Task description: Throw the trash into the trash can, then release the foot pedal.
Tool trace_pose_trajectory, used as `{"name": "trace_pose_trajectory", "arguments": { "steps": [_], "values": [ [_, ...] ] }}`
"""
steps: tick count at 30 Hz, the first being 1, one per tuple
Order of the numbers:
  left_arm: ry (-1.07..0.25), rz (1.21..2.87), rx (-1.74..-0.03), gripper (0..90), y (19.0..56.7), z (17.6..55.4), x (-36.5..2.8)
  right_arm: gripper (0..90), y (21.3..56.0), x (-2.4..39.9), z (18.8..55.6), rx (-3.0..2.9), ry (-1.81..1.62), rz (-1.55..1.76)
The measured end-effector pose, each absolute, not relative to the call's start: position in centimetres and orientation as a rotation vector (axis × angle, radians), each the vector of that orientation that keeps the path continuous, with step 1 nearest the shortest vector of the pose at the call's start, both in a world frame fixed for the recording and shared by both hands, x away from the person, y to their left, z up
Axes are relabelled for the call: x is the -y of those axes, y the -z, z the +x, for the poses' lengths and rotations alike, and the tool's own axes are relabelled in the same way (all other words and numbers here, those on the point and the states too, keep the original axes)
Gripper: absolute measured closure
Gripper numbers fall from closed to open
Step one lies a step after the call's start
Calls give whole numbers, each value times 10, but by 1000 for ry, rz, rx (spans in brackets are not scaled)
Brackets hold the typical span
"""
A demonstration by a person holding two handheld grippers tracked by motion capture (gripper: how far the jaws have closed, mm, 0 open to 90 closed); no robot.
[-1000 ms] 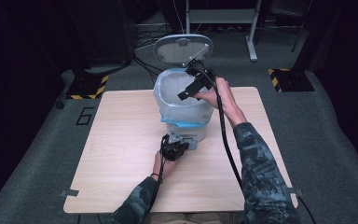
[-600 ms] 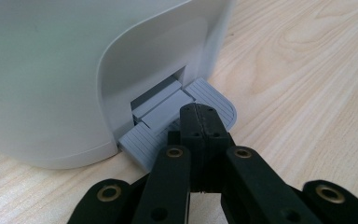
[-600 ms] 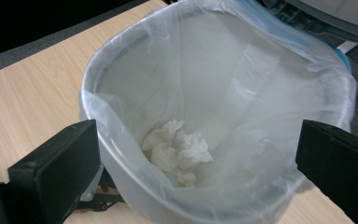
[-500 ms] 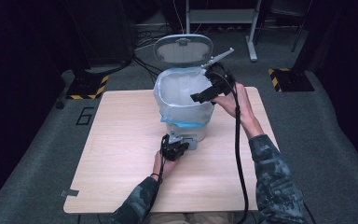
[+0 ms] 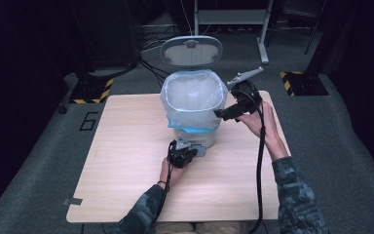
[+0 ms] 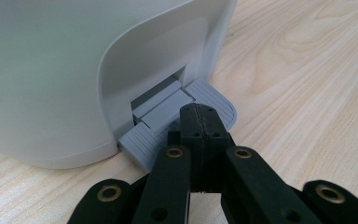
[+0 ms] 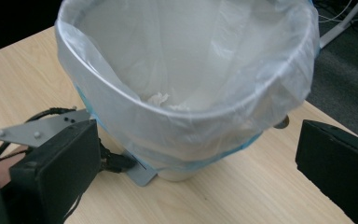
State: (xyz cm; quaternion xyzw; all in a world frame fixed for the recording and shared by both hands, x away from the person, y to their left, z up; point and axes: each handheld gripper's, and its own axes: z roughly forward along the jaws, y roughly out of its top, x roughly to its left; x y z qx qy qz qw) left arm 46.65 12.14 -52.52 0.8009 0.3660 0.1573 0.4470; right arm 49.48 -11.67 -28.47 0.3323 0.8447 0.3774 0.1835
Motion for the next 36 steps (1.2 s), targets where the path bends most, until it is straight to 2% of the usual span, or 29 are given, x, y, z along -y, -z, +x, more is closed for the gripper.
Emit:
{"name": "trace_pose_trajectory", "arguments": {
  "steps": [9, 10, 14, 18, 24, 36],
  "values": [
    [-382, 1981, -913, 897, 525, 468, -122, 0, 304, 139, 480, -2356, -1060, 984],
    [-358, 1968, -915, 860, 524, 468, -123, 0, 305, 141, 477, -2354, -1050, 1000],
    [-304, 2012, -917, 437, 513, 459, -129, 0, 312, 152, 468, -2327, -1064, 998],
    [-300, 2012, -891, 251, 499, 441, -147, 0, 324, 163, 454, -2297, -1075, 1021],
    [-364, 1968, -956, 166, 487, 422, -185, 0, 356, 186, 434, -2244, -1083, 1085],
    [-506, 1953, -1103, 147, 495, 393, -267, 0, 426, 225, 396, -2211, -1001, 1218]
  ]
}}
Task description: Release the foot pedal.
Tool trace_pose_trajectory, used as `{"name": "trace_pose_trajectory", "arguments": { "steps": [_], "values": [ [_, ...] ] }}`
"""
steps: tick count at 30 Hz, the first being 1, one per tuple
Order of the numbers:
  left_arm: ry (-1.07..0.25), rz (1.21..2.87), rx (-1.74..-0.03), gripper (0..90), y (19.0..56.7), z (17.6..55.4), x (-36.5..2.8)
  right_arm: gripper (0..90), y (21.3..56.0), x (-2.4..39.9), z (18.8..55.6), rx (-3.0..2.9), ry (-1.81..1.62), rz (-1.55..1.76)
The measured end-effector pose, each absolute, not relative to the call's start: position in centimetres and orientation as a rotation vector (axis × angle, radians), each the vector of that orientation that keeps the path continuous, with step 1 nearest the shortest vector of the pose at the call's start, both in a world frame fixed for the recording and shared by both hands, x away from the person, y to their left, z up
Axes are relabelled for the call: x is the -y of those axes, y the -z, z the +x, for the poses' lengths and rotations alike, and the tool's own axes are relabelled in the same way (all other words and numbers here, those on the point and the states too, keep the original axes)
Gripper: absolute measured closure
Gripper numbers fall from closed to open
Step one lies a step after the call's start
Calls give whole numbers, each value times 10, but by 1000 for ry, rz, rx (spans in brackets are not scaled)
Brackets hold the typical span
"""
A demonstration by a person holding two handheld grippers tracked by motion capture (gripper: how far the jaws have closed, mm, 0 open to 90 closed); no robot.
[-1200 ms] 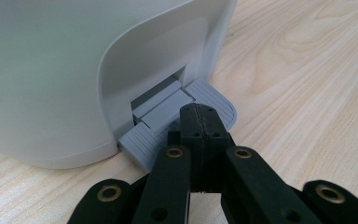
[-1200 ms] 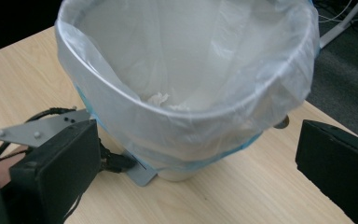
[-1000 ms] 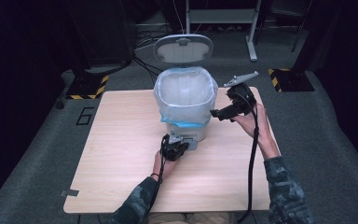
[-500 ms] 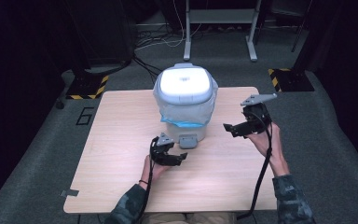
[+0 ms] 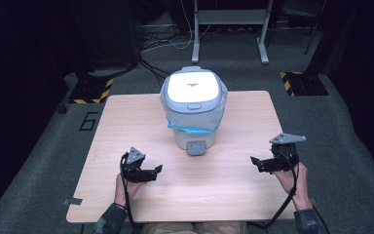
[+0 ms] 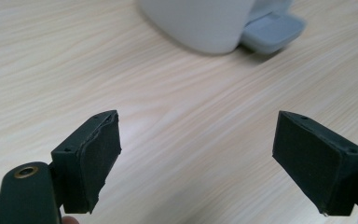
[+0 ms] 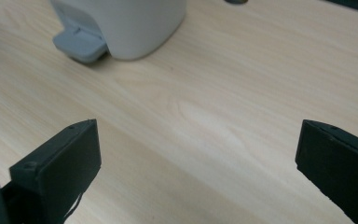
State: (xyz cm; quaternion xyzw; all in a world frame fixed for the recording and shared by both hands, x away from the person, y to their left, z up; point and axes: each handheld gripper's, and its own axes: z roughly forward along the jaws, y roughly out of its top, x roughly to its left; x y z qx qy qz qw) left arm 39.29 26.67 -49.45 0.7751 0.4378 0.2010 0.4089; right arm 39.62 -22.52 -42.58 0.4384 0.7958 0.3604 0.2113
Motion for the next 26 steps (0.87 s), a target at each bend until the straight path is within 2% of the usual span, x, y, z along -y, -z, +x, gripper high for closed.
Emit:
{"name": "trace_pose_trajectory", "arguments": {
  "steps": [13, 26],
  "values": [
    [-557, 1944, -1282, 144, 522, 378, -325, 0, 500, 237, 372, -2223, -931, 1344],
    [-583, 1985, -1318, 135, 530, 377, -326, 0, 527, 236, 371, -2243, -908, 1326]
  ]
}}
